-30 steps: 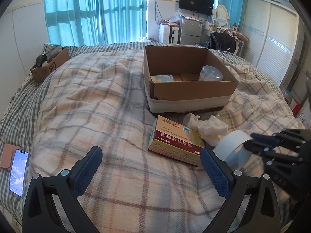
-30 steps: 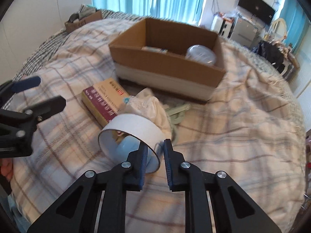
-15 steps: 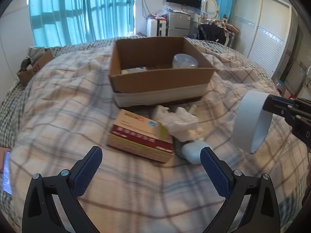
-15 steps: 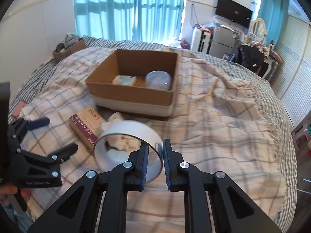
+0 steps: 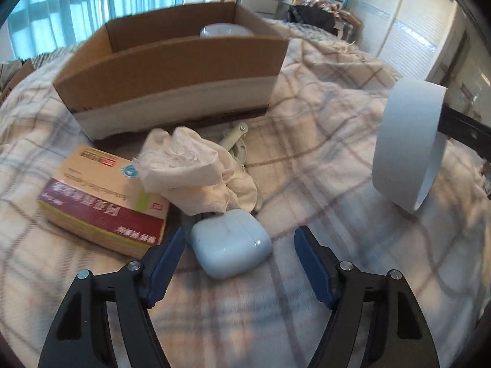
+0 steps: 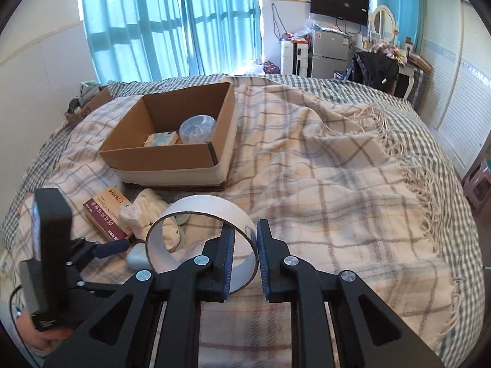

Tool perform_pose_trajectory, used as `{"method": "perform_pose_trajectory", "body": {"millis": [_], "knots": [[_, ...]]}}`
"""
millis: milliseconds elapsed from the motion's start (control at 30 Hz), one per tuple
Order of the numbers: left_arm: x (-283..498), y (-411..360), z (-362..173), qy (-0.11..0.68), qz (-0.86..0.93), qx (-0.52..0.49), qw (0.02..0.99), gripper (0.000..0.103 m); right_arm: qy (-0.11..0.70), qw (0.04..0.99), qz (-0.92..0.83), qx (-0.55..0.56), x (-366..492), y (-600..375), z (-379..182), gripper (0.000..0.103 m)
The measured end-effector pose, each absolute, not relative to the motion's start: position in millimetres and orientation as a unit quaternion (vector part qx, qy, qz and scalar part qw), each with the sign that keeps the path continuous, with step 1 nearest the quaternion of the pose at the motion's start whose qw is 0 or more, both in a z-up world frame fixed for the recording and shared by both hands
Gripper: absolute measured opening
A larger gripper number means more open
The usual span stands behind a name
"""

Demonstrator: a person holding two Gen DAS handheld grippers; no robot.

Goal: Organize objects
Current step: 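Grasp the white tape roll with the right tool, then grasp the white earbud case with the left tool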

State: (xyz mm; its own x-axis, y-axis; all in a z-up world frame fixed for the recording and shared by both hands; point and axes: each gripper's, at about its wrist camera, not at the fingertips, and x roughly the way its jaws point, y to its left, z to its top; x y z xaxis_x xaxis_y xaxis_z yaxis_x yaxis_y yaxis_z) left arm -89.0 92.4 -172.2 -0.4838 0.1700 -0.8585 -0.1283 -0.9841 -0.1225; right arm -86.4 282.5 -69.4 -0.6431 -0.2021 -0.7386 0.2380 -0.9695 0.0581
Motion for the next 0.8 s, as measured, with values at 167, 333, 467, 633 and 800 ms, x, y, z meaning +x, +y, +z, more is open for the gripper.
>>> {"method": "perform_pose_trajectory", "body": {"millis": [167, 333, 467, 633, 800], "knots": [[-89, 89, -179, -0.038, 0.856, -0.508, 0.091, 0.056, 0.021, 0.124, -0.903, 0.411, -85, 280, -80, 0.014], [-70, 81, -160, -0.038, 0.866, -0.491, 0.093, 0.056, 0.027, 0.131, -0.906, 0.402, -75, 273, -73, 0.014], [-51, 69, -133, -0.041, 0.88, -0.462, 0.099, 0.056, 0.037, 0.133, -0.912, 0.387, -64, 263, -57, 0.014], [-40, 47, -91, -0.053, 0.903, -0.418, 0.09, 0.056, 0.05, 0.138, -0.92, 0.363, -55, 252, -33, 0.014], [-61, 21, -42, -0.054, 0.925, -0.372, 0.061, 0.056, 0.069, 0.153, -0.928, 0.333, -65, 237, 0, 0.014]]}}
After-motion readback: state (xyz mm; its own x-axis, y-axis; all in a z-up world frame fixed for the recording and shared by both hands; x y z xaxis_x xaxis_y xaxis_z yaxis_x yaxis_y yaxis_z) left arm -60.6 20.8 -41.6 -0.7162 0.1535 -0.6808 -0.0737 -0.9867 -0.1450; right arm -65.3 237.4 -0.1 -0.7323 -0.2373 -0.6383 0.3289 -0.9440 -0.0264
